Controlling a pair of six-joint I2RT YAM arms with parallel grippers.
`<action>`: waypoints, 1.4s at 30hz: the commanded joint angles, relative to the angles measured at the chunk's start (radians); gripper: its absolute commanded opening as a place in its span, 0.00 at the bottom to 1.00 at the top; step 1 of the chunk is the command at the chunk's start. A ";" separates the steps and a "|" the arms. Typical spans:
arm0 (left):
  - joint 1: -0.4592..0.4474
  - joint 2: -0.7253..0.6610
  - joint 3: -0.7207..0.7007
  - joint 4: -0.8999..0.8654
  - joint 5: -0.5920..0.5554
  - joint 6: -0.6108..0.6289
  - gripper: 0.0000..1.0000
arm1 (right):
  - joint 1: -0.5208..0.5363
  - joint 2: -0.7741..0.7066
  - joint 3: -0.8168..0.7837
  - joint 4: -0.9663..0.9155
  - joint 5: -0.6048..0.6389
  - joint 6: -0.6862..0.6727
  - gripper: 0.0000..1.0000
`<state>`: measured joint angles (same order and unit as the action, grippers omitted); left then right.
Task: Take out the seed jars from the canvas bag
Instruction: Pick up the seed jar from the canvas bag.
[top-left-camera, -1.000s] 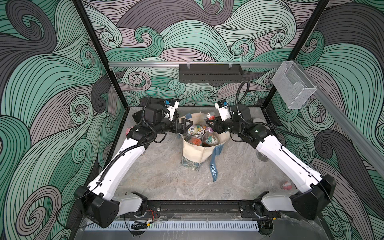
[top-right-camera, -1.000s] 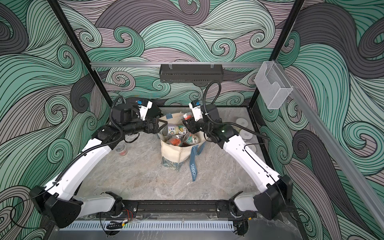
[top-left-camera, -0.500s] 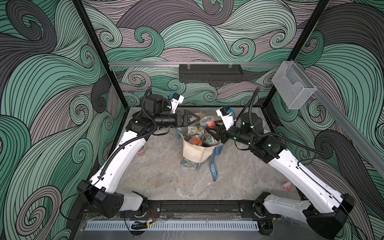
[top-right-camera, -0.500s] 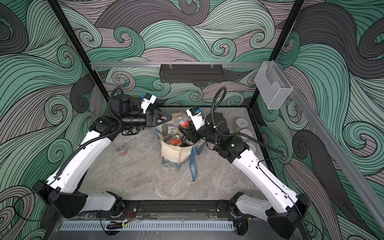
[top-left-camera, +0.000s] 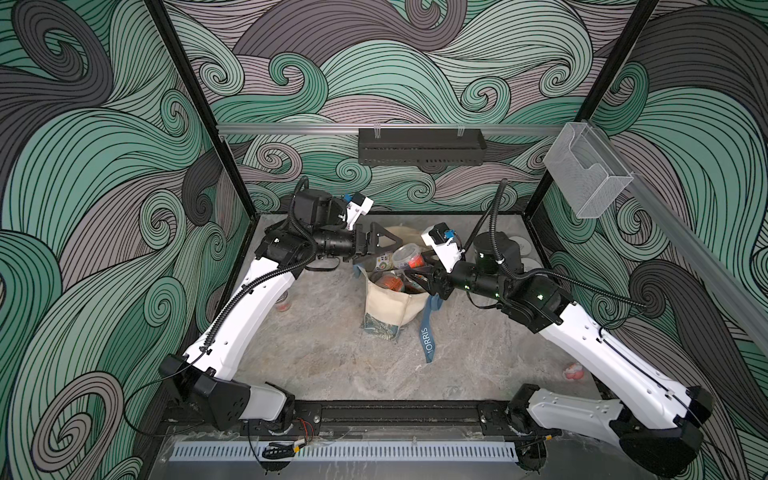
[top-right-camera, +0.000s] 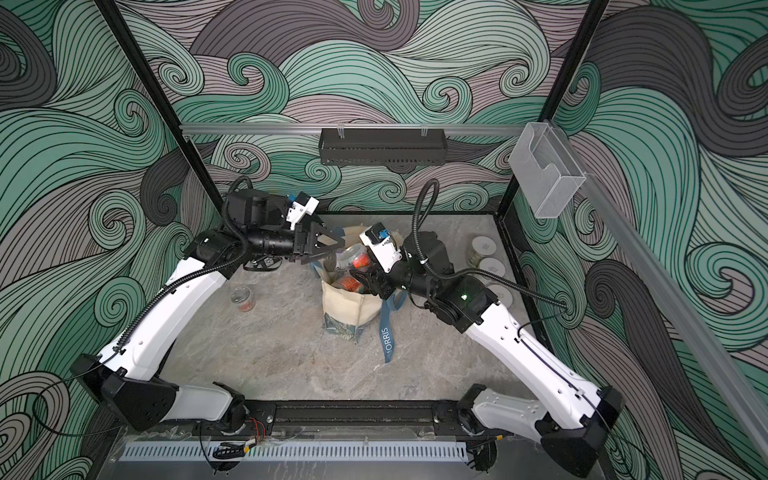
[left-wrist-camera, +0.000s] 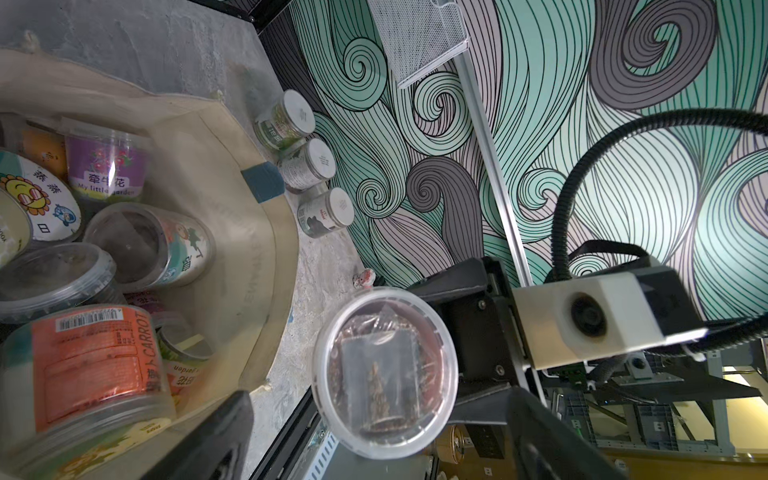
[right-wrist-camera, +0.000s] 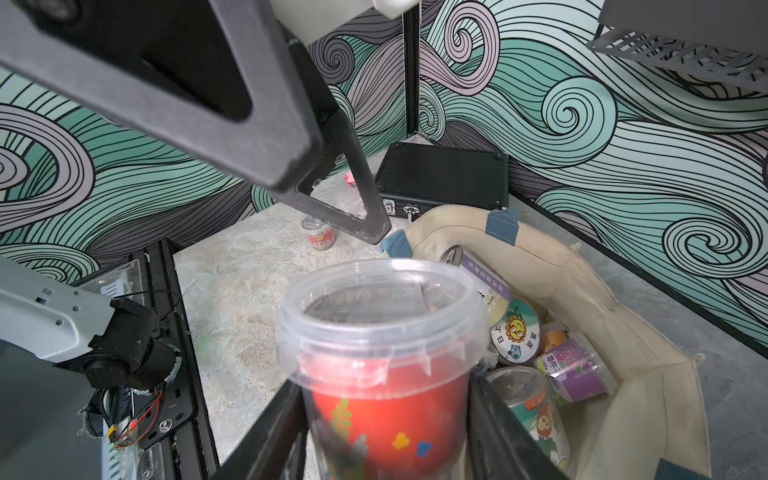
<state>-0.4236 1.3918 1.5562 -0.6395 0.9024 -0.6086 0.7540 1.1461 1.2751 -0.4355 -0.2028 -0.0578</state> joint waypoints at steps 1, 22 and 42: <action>-0.017 0.024 0.039 -0.077 -0.011 0.047 0.85 | 0.014 0.005 0.039 -0.013 0.015 -0.021 0.55; -0.061 0.067 0.038 -0.103 0.004 0.082 0.78 | 0.062 0.085 0.079 -0.035 0.053 -0.050 0.55; -0.061 0.076 0.048 -0.129 -0.028 0.112 0.52 | 0.062 0.107 0.072 -0.035 0.106 -0.047 0.61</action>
<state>-0.4805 1.4631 1.5562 -0.7433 0.8864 -0.5182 0.8108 1.2507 1.3235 -0.4824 -0.1272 -0.1009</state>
